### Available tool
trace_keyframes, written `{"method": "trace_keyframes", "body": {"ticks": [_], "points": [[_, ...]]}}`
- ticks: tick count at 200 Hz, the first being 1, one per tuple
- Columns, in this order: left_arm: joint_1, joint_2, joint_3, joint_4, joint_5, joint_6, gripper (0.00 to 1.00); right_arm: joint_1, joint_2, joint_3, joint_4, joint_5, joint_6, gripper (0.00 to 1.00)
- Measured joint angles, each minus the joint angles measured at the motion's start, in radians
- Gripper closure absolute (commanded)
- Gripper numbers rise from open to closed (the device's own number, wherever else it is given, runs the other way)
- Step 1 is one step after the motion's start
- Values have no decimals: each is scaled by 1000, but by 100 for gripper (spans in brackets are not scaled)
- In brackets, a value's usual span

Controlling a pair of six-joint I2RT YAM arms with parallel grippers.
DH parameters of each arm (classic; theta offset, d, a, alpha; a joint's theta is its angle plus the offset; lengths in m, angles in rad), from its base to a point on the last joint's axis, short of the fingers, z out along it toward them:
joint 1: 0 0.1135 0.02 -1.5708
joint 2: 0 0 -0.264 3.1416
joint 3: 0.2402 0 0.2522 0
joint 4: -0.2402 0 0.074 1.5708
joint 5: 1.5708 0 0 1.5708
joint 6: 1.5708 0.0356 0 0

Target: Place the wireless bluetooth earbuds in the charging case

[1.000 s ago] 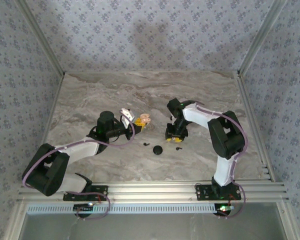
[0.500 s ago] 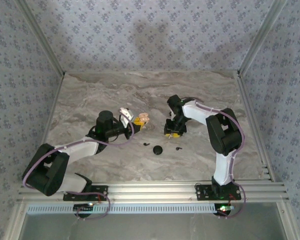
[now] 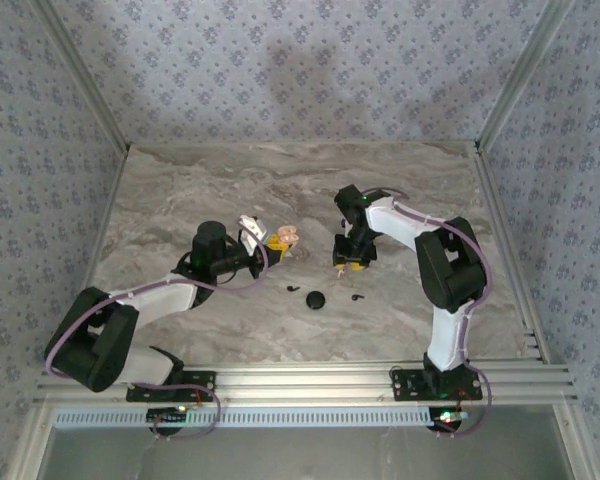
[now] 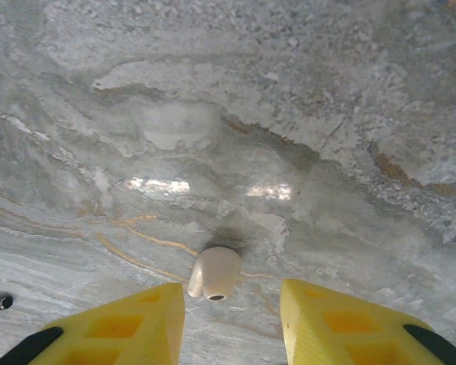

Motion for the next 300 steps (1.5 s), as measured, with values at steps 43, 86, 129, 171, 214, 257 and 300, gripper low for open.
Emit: {"method": "trace_keyframes", "body": {"ticks": [43, 86, 129, 171, 214, 257, 300], "points": [[0, 10, 0, 1, 3, -2, 89, 0, 20, 8, 2, -2, 6, 64], [0, 21, 0, 8, 3, -2, 89, 6, 49, 10, 9, -10, 6, 68], [0, 20, 0, 8, 3, -2, 89, 10, 62, 14, 23, -13, 6, 73], [0, 20, 0, 8, 3, -2, 89, 10, 70, 23, 12, -8, 5, 79], [0, 21, 0, 8, 3, 0, 89, 10, 37, -18, 54, -4, 8, 81], [-17, 58, 8, 8, 3, 3, 89, 18, -111, -156, 227, 35, 29, 83], [-56, 125, 61, 11, 26, 2, 89, 58, -338, -206, 330, 143, 11, 83]]}}
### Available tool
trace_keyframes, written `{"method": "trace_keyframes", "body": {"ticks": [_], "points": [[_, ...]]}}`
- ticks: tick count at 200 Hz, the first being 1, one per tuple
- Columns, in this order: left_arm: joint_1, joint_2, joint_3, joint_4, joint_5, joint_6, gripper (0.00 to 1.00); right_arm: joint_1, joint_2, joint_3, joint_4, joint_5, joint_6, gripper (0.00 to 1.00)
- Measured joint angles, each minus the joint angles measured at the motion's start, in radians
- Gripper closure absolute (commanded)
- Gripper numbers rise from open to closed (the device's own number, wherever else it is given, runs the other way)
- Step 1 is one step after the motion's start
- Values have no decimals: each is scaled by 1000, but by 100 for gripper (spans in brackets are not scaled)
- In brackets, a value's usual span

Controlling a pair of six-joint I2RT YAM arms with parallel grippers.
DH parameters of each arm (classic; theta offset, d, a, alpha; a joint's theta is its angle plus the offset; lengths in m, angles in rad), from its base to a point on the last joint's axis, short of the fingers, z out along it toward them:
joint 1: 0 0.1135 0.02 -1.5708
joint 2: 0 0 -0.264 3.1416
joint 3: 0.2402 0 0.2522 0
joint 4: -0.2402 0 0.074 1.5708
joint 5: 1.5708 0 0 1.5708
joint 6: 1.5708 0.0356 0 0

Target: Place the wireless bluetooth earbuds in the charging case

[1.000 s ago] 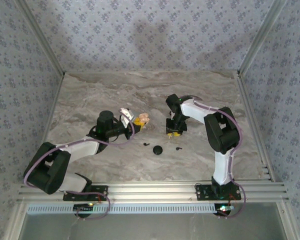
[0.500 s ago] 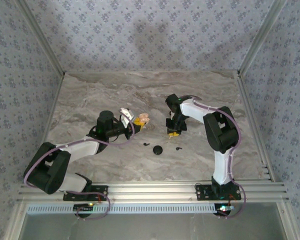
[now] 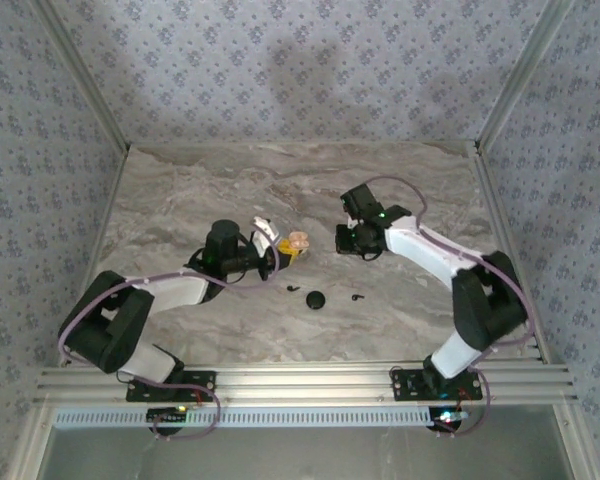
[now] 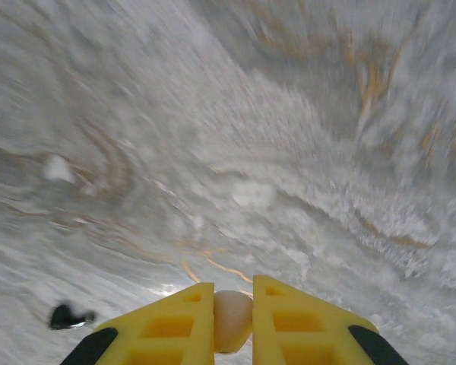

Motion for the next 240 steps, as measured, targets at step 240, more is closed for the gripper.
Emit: {"method": "trace_keyframes", "body": {"ticks": [240], "points": [[-76, 38, 51, 159, 37, 206, 89, 216, -365, -130, 217, 189, -278, 83]]}}
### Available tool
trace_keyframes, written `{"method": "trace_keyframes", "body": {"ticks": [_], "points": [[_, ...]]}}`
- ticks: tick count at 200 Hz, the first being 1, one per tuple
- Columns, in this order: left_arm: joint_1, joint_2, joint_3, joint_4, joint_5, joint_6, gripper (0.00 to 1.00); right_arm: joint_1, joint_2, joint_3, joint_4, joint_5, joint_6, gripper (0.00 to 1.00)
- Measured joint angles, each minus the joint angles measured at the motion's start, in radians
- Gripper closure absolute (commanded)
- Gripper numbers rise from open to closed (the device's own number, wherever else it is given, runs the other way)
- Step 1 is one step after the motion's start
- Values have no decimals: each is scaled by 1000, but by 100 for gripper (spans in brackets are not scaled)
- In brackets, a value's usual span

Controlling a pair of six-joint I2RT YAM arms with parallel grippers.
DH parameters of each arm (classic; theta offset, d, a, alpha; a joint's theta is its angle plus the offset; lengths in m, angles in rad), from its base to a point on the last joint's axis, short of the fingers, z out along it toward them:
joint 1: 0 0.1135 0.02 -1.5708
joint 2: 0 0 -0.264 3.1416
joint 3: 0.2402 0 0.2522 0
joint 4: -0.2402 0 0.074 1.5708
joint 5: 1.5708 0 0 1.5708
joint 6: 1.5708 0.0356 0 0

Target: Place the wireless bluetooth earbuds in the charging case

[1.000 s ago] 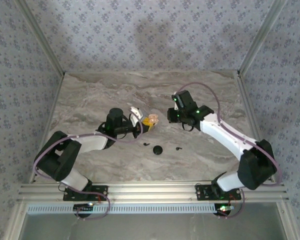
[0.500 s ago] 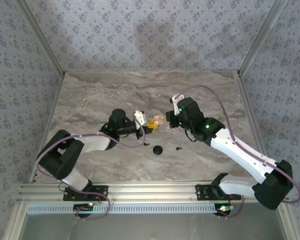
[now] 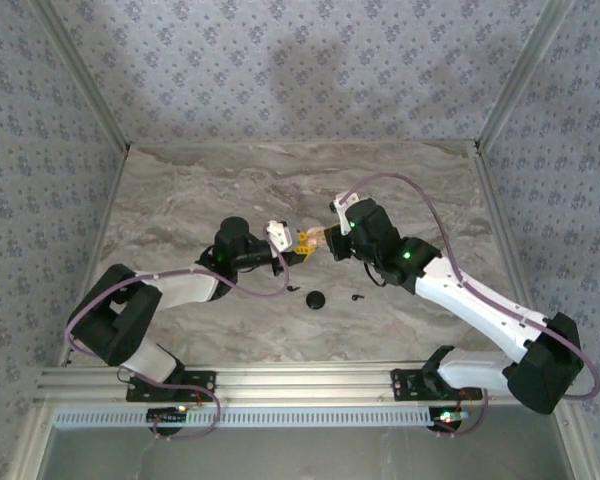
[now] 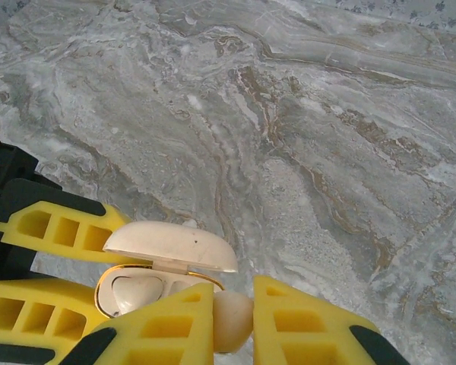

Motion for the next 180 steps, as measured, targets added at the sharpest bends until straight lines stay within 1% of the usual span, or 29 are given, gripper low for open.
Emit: {"method": "trace_keyframes", "body": {"ticks": [180], "points": [[0, -9, -7, 79, -11, -131, 89, -1, 7, -46, 127, 18, 0, 84]]}}
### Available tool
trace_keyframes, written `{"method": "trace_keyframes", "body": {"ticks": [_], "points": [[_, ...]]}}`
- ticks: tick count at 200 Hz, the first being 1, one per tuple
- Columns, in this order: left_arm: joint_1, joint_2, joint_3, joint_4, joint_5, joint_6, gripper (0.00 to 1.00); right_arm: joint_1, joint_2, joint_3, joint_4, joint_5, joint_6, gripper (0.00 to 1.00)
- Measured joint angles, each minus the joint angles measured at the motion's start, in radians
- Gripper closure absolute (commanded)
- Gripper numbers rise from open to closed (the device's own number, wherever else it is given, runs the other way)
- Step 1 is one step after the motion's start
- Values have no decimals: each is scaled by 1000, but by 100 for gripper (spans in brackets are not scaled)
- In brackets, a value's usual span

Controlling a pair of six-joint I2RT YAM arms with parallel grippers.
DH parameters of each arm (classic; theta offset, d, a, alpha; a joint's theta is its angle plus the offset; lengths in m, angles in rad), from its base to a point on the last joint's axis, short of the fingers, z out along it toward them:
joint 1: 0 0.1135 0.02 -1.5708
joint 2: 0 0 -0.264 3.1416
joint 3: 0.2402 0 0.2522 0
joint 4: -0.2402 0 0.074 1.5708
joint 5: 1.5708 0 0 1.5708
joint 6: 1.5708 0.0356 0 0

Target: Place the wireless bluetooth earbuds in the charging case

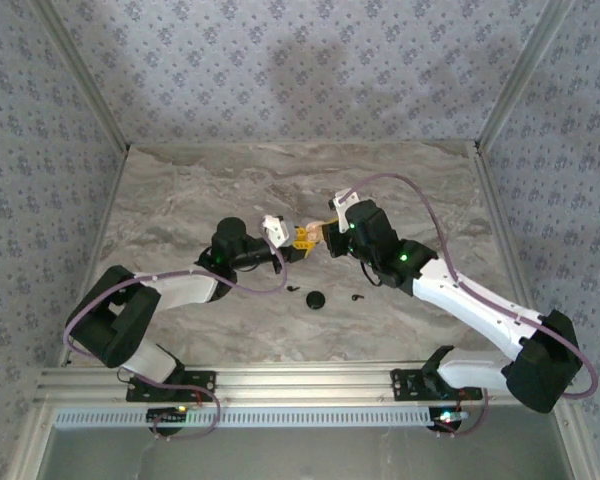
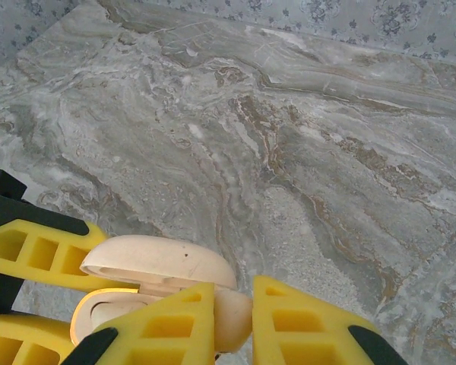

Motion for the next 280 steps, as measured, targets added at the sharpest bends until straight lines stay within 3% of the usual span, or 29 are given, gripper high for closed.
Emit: {"method": "trace_keyframes", "body": {"ticks": [169, 280], "points": [[-17, -4, -31, 51, -66, -78, 89, 43, 1, -13, 11, 80, 12, 84], [-60, -54, -68, 10, -238, -22, 89, 119, 89, 45, -39, 259, 223, 84]]}}
